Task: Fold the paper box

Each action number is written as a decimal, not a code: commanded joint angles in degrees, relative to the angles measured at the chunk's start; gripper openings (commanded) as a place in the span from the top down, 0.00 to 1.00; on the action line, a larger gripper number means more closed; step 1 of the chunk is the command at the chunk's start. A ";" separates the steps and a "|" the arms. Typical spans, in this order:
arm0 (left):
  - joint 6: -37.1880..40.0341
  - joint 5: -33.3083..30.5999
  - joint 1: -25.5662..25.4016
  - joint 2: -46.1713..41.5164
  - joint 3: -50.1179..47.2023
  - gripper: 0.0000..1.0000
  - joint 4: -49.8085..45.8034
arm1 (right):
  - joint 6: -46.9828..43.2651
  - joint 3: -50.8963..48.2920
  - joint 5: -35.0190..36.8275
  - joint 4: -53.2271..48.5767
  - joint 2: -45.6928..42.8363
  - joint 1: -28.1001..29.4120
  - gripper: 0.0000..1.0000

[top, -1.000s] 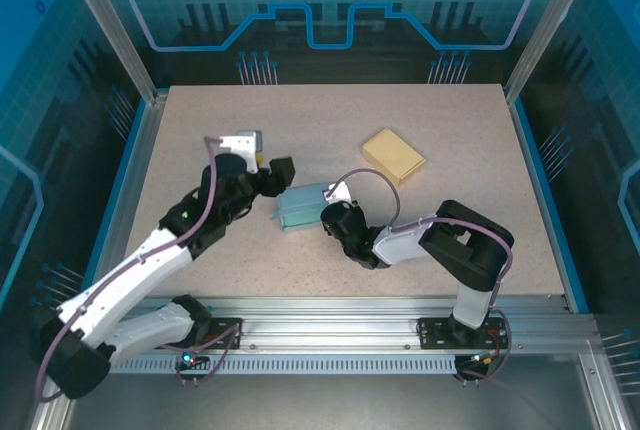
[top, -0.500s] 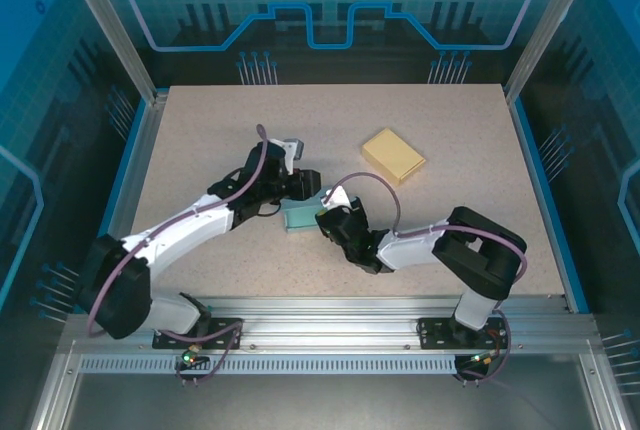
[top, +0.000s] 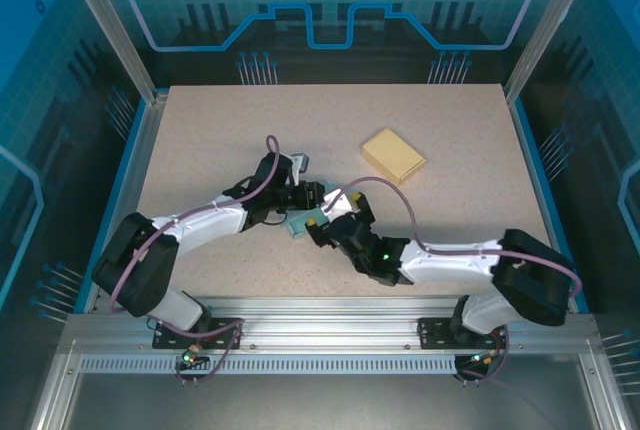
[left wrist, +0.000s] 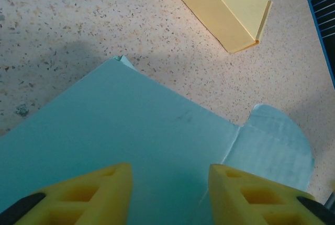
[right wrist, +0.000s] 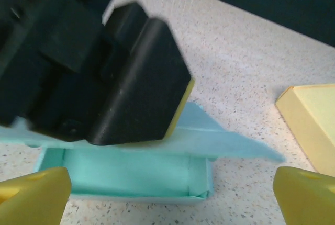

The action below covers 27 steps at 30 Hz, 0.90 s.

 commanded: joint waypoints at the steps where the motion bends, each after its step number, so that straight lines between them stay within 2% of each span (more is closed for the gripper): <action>1: -1.38 2.09 0.34 1.31 -2.64 0.55 5.44 | 3.02 -1.40 4.00 -8.52 -6.71 0.34 0.00; 5: -1.12 2.32 0.47 3.07 -5.47 0.55 9.43 | 9.08 0.12 3.00 -18.98 -14.21 -2.58 0.00; 9: -0.36 2.36 0.68 5.28 -6.84 0.55 11.01 | 13.72 3.90 -7.23 -27.45 -17.08 -9.74 0.00; 14: 1.81 2.35 0.68 8.80 -8.03 0.54 13.13 | 16.68 9.36 -16.84 -34.67 -12.79 -17.24 0.00; 17: 2.94 2.36 0.73 10.33 -8.71 0.54 14.80 | 17.72 14.17 -17.50 -39.95 -7.64 -19.11 0.00; 23: 3.56 5.98 0.69 4.06 -4.71 0.45 12.10 | 17.41 19.08 -20.68 -43.66 -2.68 -20.65 0.00; 27: 6.78 3.83 0.71 -3.25 -0.19 0.43 5.13 | 19.52 19.34 -26.35 -43.96 -2.63 -23.49 0.00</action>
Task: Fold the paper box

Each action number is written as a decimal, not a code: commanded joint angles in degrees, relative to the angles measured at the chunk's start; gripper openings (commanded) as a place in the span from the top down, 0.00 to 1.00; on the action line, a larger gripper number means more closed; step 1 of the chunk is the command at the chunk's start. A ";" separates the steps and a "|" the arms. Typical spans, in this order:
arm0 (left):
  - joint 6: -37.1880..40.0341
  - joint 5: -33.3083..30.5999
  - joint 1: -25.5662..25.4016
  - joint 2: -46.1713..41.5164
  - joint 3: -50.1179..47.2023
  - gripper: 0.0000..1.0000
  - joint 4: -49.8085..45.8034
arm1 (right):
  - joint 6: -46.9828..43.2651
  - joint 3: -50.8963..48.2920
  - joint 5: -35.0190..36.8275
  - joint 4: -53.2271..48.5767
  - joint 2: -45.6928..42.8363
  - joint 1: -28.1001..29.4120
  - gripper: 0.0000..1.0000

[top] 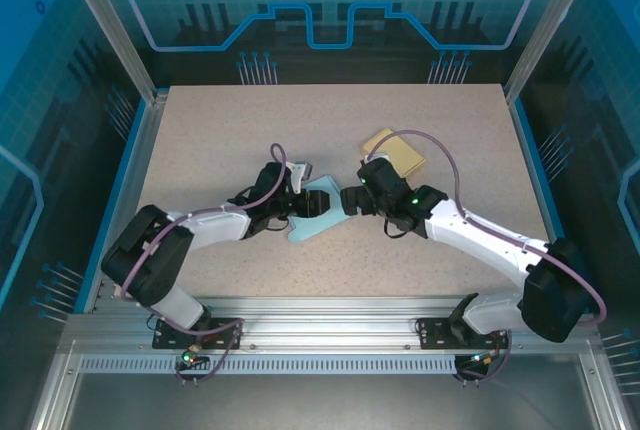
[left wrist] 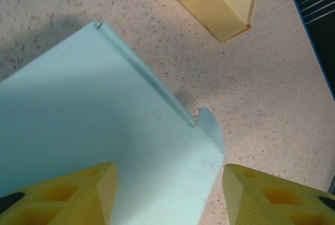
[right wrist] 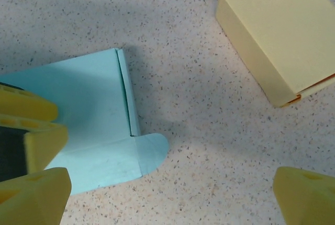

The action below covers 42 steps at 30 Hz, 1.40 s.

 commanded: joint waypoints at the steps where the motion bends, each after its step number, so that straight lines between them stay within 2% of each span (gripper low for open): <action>1: 4.81 -2.45 0.40 -7.24 5.32 0.42 -7.99 | 2.96 1.54 -6.85 -2.57 0.02 -2.78 0.00; 5: 9.23 -14.98 1.67 -9.31 8.18 0.41 -18.61 | 5.00 0.00 -13.53 -0.67 -0.09 -5.49 0.00; 7: 9.93 -16.91 4.25 -8.34 8.60 0.42 -22.32 | 5.92 -0.83 -17.04 0.81 0.52 -6.85 0.00; 12: 8.98 -13.92 10.17 -4.07 7.40 0.45 -24.34 | 8.29 -2.37 -22.65 4.22 3.09 -9.01 0.00; 21: 4.13 -6.14 13.76 4.11 4.95 0.50 -18.90 | 9.88 -2.55 -27.00 9.25 10.23 -10.30 0.00; 24: 3.05 -5.43 14.89 5.16 3.51 0.60 -18.71 | 10.57 -3.11 -29.36 11.73 12.44 -10.73 0.00; 29: 0.91 -2.42 17.91 5.53 0.17 0.68 -16.02 | 12.30 -4.47 -33.71 17.70 15.77 -11.84 0.00; 38: 0.14 -0.07 19.98 6.52 -0.82 0.69 -13.20 | 18.81 -6.24 -45.61 34.31 23.02 -13.53 0.03; 42: -0.31 0.86 19.98 7.11 -0.45 0.69 -12.41 | 22.57 -5.71 -48.04 39.23 25.55 -13.25 0.07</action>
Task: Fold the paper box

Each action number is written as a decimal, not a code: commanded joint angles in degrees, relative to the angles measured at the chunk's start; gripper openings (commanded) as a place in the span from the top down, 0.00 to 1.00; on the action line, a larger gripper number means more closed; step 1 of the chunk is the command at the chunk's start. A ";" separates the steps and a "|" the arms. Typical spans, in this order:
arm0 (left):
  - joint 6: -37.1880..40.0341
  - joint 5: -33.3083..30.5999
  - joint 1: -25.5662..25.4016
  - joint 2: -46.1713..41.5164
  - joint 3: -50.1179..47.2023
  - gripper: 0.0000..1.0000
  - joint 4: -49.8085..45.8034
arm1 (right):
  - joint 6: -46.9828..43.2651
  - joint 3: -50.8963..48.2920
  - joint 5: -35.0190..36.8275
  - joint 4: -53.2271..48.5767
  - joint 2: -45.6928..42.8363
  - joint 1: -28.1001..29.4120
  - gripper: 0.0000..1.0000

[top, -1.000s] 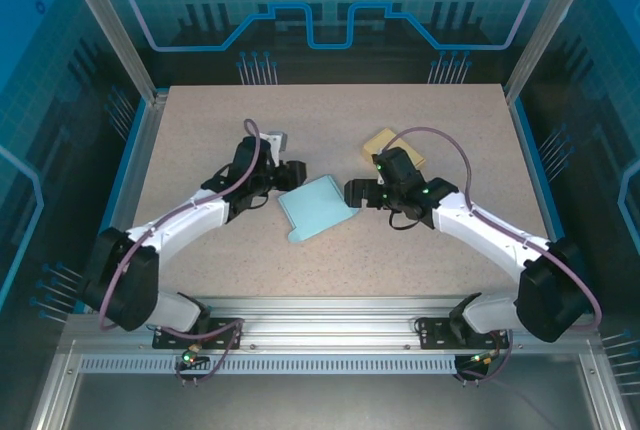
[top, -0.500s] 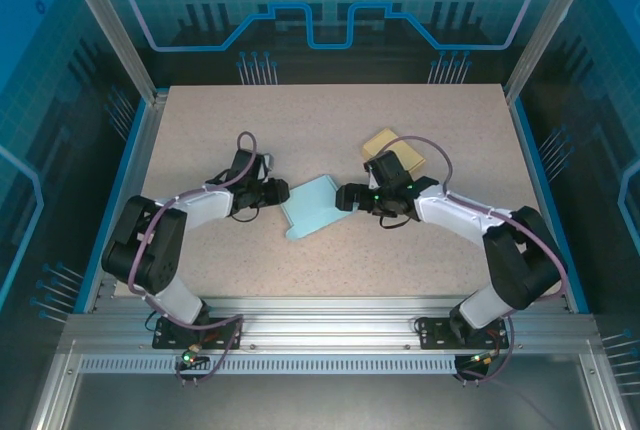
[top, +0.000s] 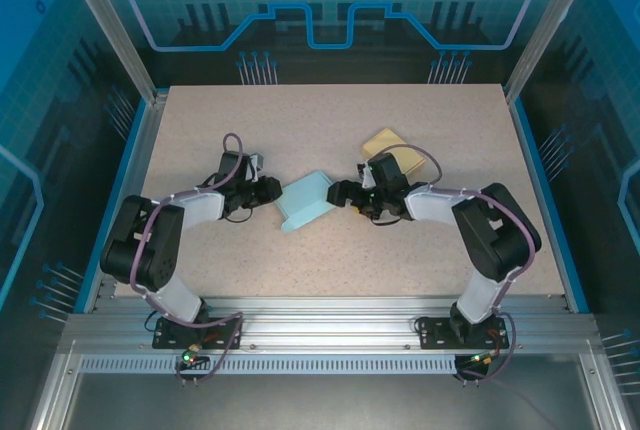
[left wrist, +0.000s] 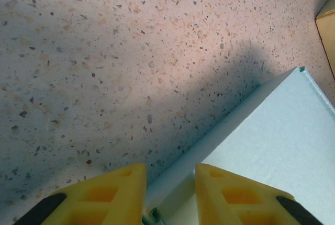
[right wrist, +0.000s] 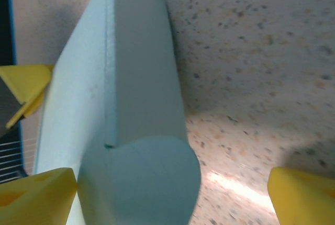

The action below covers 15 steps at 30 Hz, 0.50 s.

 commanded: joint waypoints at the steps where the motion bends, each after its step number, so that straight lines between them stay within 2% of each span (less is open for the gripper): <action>1: -1.08 0.77 0.52 2.55 -1.40 0.69 -2.49 | 4.52 0.16 -4.82 8.84 1.93 0.11 0.08; 7: -1.78 2.10 0.53 3.10 -1.56 0.69 -1.03 | 7.69 0.51 -6.13 14.38 4.73 0.72 0.14; 12: -2.58 3.35 0.44 1.73 -1.84 0.68 0.06 | 11.65 0.51 -7.58 17.60 5.75 0.93 0.36; 15: -3.20 4.76 0.44 0.74 -2.01 0.67 0.88 | 13.60 0.02 -7.17 17.55 4.78 0.98 0.44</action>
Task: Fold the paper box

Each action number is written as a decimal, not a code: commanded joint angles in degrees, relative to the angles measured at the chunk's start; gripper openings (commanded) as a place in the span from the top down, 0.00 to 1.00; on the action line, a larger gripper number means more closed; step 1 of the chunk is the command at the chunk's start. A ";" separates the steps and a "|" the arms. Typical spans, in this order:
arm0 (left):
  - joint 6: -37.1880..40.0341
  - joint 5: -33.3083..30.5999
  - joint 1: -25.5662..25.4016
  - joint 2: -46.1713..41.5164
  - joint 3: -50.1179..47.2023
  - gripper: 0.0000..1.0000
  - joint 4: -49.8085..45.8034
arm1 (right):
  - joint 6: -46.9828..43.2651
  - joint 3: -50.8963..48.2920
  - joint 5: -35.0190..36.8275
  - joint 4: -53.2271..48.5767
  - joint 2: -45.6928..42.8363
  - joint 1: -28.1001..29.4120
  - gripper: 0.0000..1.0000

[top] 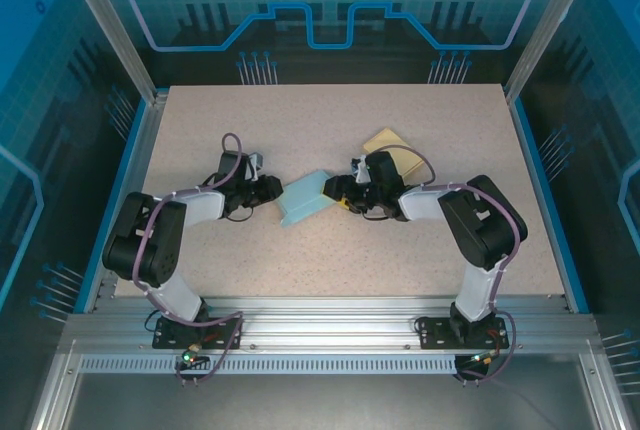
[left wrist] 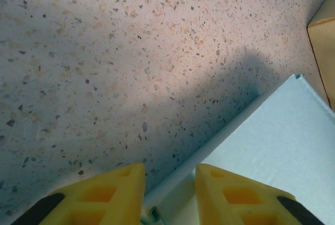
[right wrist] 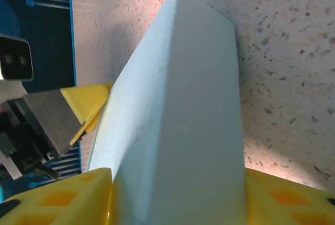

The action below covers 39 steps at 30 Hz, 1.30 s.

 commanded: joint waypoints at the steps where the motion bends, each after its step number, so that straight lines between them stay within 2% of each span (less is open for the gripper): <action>1: -1.15 3.14 0.02 -0.79 -2.00 0.66 -1.36 | 3.42 -0.27 -1.43 2.57 -0.68 0.56 0.45; 7: -1.62 4.69 0.00 -5.40 -3.55 0.56 1.79 | 3.91 -0.98 1.57 -4.23 -6.19 0.40 0.51; 9: -0.80 4.64 -0.08 -8.77 -4.60 0.47 3.90 | 3.44 -0.78 2.60 -7.31 -8.20 0.21 0.52; 13: 5.86 3.89 -0.97 -17.33 -8.61 0.36 11.27 | 2.25 0.10 3.91 -16.08 -11.29 -0.79 0.53; 15: 13.89 3.86 -3.35 -22.72 -12.78 0.28 18.70 | 1.94 0.12 4.26 -19.29 -12.78 -1.73 0.53; 17: 24.18 3.81 -7.82 -27.96 -16.93 0.19 24.62 | 1.76 0.12 4.39 -21.66 -13.90 -2.73 0.53; 20: 42.72 0.13 -17.30 -33.84 -21.56 0.04 26.01 | 1.58 0.12 4.79 -24.31 -15.31 -3.65 0.53; 22: 49.24 -4.13 -21.45 -35.02 -22.91 0.01 23.95 | 1.58 0.16 5.13 -25.25 -16.03 -3.81 0.54; 26: 56.85 -12.33 -28.18 -33.10 -23.20 0.01 19.36 | 1.70 0.10 5.85 -26.25 -16.92 -3.84 0.54; 30: 60.08 -22.65 -33.79 -26.43 -21.84 0.01 20.07 | 2.01 -0.20 6.29 -26.49 -17.38 -3.84 0.54; 37: 63.05 -36.03 -38.67 -14.37 -15.49 0.01 21.26 | 2.11 -0.23 6.68 -26.59 -17.84 -3.84 0.54; 39: 63.26 -41.59 -39.62 -10.10 -12.63 0.01 21.03 | 2.14 -0.23 6.66 -26.60 -17.93 -3.79 0.54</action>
